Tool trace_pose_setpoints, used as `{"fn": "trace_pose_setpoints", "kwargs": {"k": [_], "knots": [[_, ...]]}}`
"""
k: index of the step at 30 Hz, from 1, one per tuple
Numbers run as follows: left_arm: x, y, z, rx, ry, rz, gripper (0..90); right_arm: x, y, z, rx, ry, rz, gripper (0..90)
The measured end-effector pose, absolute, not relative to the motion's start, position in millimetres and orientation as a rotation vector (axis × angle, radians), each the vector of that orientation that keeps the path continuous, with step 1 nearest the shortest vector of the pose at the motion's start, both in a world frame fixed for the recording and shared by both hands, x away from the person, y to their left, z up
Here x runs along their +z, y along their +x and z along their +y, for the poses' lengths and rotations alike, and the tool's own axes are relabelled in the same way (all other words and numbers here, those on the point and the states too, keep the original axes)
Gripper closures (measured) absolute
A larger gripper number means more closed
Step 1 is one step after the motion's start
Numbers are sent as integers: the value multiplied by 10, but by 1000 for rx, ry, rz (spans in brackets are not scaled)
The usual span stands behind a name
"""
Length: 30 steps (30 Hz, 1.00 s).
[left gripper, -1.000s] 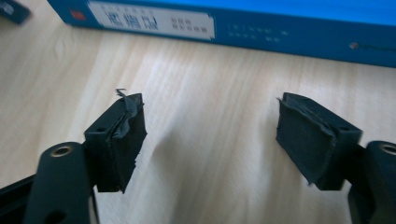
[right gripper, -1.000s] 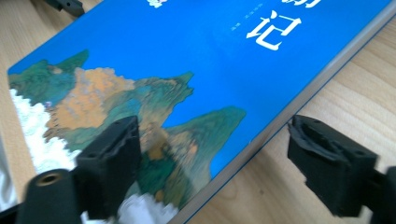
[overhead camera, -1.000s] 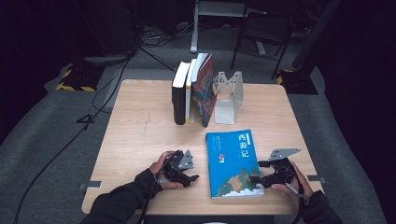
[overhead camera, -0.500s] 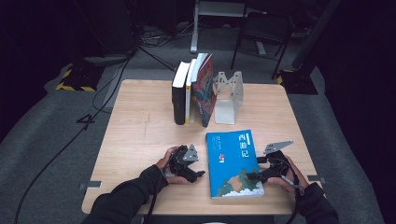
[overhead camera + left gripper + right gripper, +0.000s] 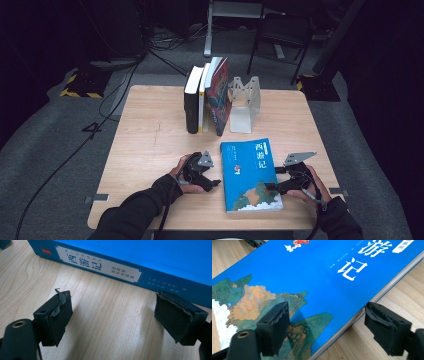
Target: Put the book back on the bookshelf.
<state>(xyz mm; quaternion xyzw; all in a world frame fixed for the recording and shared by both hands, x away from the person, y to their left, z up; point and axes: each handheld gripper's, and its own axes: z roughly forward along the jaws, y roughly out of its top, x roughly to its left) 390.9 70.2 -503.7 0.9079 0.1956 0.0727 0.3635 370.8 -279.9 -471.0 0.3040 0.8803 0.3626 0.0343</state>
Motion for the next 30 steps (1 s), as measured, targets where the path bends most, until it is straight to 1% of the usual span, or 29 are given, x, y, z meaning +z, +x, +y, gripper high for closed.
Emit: {"fn": "trace_pose_setpoints", "kwargs": {"k": [3, 6, 8, 13, 22, 25, 28, 30], "knots": [[-5038, 3910, 691, 186, 2335, 505, 152, -4695, 3699, -2797, 1108, 918, 2700, 233], [-5036, 3914, 687, 186, 2337, 499, 152, -4642, 3678, -2806, 1121, 888, 2661, 316], [-5037, 3914, 687, 186, 2336, 500, 152, -4602, 3660, -2808, 1138, 861, 2638, 344], [-5036, 3915, 686, 185, 2337, 501, 152, -4585, 3686, -2822, 1183, 830, 2644, 339], [-5036, 3915, 685, 184, 2338, 500, 153, -4624, 3957, -2819, 1294, 877, 2729, 329], [-5036, 3915, 685, 185, 2338, 498, 153, -4634, 3994, -2835, 1260, 933, 2717, 327], [-5036, 3913, 685, 187, 2337, 499, 154, -4660, 3972, -2841, 1151, 970, 2690, 338], [-5036, 3913, 686, 187, 2337, 499, 154, -4687, 3939, -2854, 1174, 966, 2665, 341]]}}
